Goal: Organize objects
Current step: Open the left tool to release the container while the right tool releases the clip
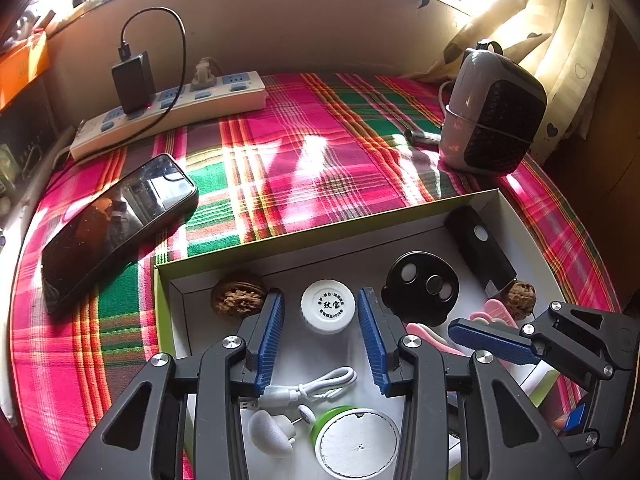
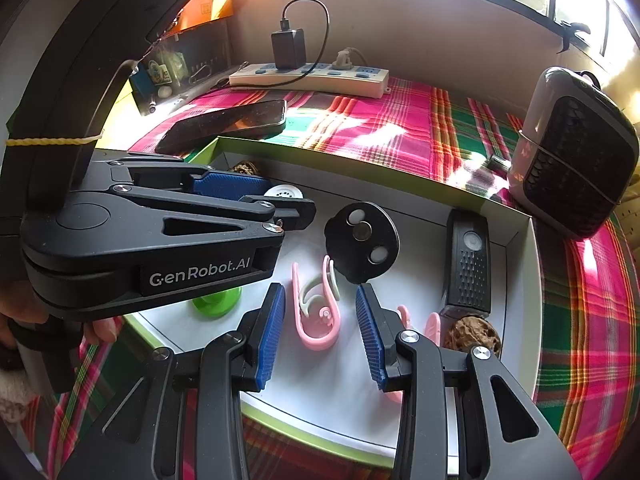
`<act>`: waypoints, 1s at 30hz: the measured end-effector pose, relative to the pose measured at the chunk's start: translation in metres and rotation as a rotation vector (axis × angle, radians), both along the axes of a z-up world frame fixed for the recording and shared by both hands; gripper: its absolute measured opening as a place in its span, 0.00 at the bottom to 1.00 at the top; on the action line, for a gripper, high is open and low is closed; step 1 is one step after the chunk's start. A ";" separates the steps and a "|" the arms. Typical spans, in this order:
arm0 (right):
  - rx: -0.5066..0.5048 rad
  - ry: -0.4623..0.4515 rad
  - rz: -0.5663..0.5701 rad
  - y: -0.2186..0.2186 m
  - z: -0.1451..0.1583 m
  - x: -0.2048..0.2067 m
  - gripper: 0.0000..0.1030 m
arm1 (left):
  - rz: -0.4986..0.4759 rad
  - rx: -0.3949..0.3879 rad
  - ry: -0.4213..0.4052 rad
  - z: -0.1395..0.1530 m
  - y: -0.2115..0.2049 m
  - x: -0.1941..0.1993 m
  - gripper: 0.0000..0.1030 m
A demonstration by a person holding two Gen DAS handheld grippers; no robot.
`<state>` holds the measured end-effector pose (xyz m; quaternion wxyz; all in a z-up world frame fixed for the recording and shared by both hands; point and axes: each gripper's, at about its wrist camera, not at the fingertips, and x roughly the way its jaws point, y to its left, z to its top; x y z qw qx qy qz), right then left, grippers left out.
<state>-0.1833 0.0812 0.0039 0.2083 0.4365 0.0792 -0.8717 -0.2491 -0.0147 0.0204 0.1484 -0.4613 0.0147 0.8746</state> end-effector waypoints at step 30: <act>-0.005 0.059 -0.075 0.013 0.018 0.033 0.37 | 0.087 -0.006 0.098 0.034 -0.010 0.066 0.36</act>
